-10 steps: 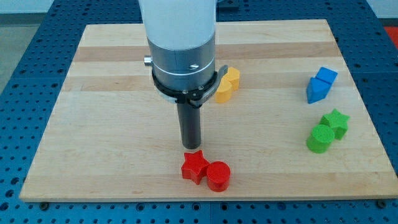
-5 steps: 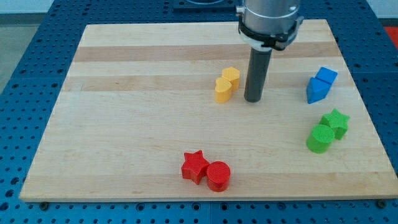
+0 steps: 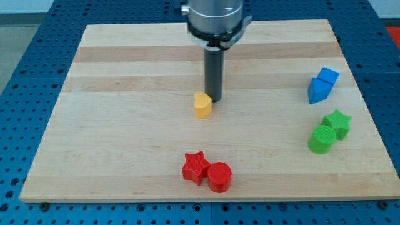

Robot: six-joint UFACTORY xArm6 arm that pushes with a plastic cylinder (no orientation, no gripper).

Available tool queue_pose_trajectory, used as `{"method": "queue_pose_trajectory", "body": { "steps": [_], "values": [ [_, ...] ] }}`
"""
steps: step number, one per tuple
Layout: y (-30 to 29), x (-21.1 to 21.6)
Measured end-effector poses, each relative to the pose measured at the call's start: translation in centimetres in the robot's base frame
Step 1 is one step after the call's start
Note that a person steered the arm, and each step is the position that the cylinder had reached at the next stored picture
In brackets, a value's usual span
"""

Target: Place the yellow blocks towards the bottom left side of the board

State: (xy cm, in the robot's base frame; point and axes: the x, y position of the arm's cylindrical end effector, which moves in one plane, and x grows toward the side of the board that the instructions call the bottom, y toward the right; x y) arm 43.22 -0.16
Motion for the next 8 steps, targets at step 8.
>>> {"method": "queue_pose_trajectory", "body": {
  "steps": [8],
  "values": [
    [-18.6, 13.0]
  ]
}}
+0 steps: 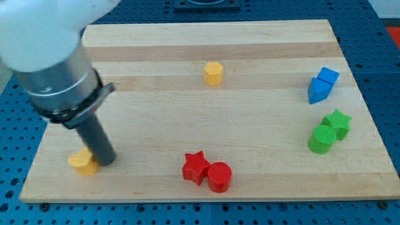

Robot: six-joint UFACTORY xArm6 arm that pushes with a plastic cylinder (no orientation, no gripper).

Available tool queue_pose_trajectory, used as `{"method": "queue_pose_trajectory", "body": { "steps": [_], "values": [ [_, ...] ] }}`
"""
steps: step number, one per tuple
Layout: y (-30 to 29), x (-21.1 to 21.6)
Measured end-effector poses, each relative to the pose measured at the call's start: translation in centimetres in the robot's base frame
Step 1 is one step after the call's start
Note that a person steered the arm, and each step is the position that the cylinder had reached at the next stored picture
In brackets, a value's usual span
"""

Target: Place the yellow blocks towards the bottom left side of the board

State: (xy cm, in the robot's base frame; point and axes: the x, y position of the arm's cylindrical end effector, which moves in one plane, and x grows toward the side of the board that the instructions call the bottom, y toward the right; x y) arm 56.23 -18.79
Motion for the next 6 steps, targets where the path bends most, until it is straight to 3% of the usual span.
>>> {"method": "queue_pose_trajectory", "body": {
  "steps": [2, 3, 5, 6],
  "values": [
    [-2.7, 0.3],
    [3.9, -0.7],
    [22.2, -11.0],
    [24.8, -17.8]
  ]
}}
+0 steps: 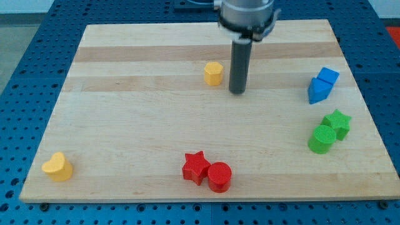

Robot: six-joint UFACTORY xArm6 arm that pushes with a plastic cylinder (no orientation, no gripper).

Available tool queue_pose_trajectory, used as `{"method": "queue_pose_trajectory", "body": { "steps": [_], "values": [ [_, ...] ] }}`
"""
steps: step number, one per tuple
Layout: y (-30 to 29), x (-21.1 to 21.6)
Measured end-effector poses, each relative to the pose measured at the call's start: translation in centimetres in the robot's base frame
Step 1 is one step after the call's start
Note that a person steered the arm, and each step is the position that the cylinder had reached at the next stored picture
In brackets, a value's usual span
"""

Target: Place the yellow blocks towards the bottom left side of the board

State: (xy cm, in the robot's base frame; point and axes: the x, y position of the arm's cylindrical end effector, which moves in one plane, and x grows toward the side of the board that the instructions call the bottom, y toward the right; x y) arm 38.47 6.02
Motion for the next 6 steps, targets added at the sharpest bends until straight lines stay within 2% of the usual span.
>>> {"method": "queue_pose_trajectory", "body": {
  "steps": [1, 3, 4, 5, 6],
  "values": [
    [-1.4, -3.2],
    [-10.4, -2.0],
    [-13.5, 0.5],
    [-12.2, 2.1],
    [-8.4, 2.3]
  ]
}}
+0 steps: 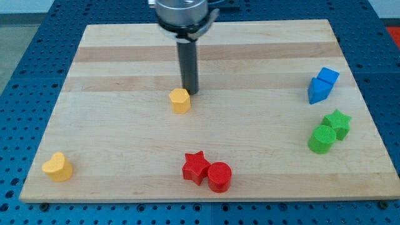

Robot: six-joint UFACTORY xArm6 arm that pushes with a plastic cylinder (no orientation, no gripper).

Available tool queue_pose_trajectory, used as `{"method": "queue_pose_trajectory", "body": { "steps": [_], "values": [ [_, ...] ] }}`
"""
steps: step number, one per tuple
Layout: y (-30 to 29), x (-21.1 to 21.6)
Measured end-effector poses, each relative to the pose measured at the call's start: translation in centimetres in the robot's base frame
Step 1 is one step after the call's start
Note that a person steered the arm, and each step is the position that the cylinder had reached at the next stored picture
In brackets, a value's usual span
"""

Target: Place the yellow blocks towards the bottom left side of the board

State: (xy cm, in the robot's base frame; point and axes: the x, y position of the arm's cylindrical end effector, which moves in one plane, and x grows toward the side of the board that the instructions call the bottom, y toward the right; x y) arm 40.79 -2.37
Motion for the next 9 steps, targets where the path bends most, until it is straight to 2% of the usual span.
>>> {"method": "queue_pose_trajectory", "body": {
  "steps": [1, 3, 5, 7, 8, 9],
  "values": [
    [0.4, 0.6],
    [-5.2, 3.2],
    [-9.6, 8.3],
    [-7.2, 11.2],
    [-9.8, 12.4],
    [-13.0, 11.6]
  ]
}}
